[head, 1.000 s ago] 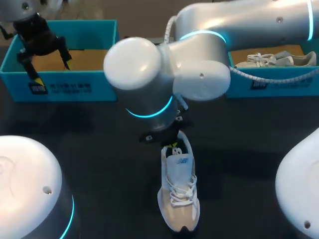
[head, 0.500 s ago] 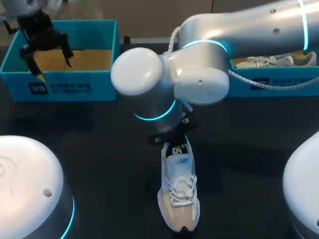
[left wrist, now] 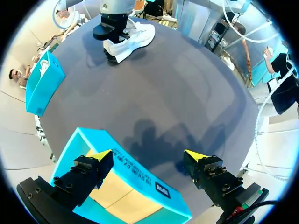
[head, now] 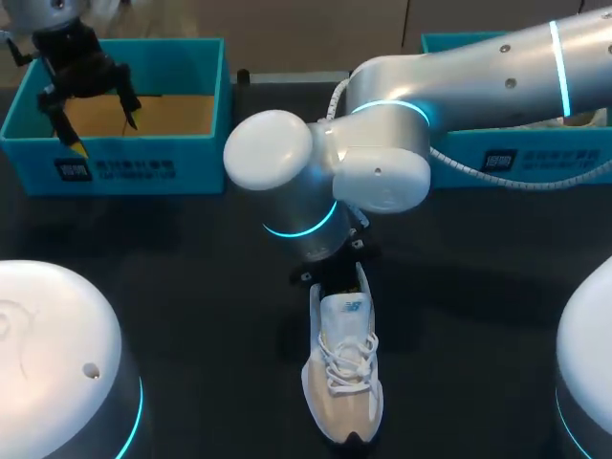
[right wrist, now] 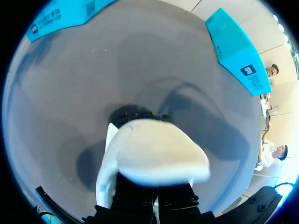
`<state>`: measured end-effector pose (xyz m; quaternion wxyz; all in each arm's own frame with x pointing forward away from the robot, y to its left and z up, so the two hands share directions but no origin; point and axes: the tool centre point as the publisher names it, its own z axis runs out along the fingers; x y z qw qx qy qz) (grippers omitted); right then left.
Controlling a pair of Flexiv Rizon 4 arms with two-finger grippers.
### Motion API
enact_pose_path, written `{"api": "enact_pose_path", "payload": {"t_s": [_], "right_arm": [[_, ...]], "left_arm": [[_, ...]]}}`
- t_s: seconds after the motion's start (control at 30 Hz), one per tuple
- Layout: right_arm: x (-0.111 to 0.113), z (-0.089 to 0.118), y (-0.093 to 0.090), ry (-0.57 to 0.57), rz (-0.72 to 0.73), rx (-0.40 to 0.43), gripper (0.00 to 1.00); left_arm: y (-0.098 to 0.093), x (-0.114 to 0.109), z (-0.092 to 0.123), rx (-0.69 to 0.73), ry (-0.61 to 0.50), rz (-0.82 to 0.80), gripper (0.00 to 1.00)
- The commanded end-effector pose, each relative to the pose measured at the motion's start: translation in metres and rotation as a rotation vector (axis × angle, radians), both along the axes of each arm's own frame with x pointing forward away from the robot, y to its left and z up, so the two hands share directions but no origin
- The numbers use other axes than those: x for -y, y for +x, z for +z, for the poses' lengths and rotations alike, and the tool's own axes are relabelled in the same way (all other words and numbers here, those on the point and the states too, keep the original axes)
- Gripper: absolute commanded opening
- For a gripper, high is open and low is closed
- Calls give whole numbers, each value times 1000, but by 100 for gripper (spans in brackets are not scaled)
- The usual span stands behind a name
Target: Take the shoe out of the shoebox, open the shoe tongue, remove and reinsert the insole, then place the shoe into the shoebox
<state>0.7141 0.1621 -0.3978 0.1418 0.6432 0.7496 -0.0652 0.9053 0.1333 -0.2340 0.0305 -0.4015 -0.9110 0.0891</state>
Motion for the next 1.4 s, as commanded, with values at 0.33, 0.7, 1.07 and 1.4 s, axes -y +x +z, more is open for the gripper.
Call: {"api": "enact_pose_path", "payload": {"t_s": [0.33,0.7,1.07,1.4], "right_arm": [[-15,24,-12,-27,2,18,0],[-4,-21,-11,106,-8,-24,0],[-19,27,-11,82,38,-25,0],[-21,51,-7,76,74,-37,0]], "left_arm": [[0,0,0,-1,2,-1,100],[0,0,0,-1,2,-1,100],[0,0,0,-1,2,-1,100],[0,0,0,-1,2,-1,100]]}}
